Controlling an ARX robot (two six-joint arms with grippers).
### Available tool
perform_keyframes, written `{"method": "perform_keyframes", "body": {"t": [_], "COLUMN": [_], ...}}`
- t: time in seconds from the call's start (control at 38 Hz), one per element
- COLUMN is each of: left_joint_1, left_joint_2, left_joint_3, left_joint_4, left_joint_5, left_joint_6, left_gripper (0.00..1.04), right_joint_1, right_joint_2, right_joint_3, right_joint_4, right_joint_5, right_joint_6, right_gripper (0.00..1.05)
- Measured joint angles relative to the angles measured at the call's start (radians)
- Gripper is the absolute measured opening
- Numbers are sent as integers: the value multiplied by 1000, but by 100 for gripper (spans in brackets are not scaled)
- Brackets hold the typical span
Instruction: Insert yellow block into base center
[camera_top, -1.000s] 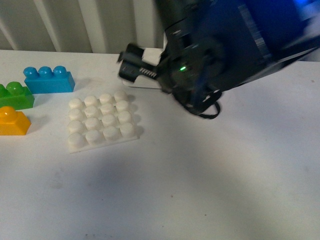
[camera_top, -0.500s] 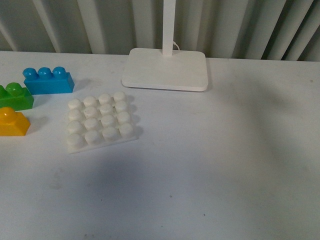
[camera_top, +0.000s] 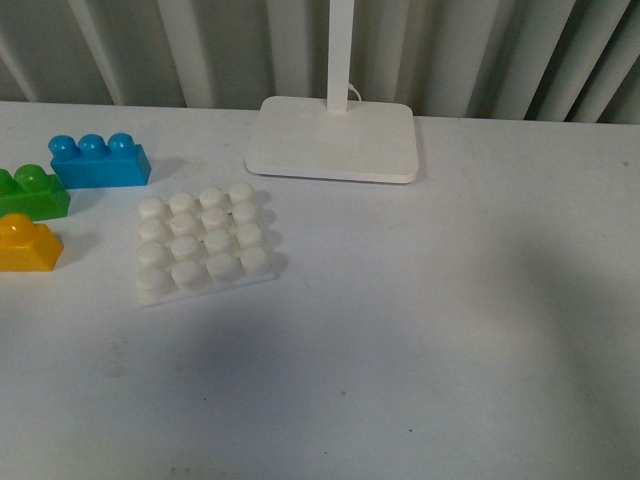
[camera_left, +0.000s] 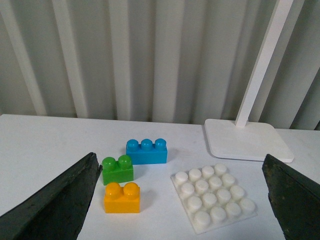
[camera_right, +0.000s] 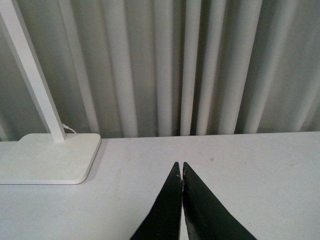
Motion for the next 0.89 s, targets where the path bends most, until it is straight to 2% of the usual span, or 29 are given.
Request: {"method": "perform_keyframes", "body": {"t": [0.89], "left_joint_1": [0], "left_joint_2": [0], "left_joint_3": [0], "left_joint_4": [0], "left_joint_5": [0], "left_joint_6": [0], "left_gripper": [98], "right_joint_1": [0], "right_joint_2": [-605], "right_joint_3": [-61], "right_joint_4": [-523], "right_joint_5": [0], "right_joint_6": [-4], "right_gripper": [1]}}
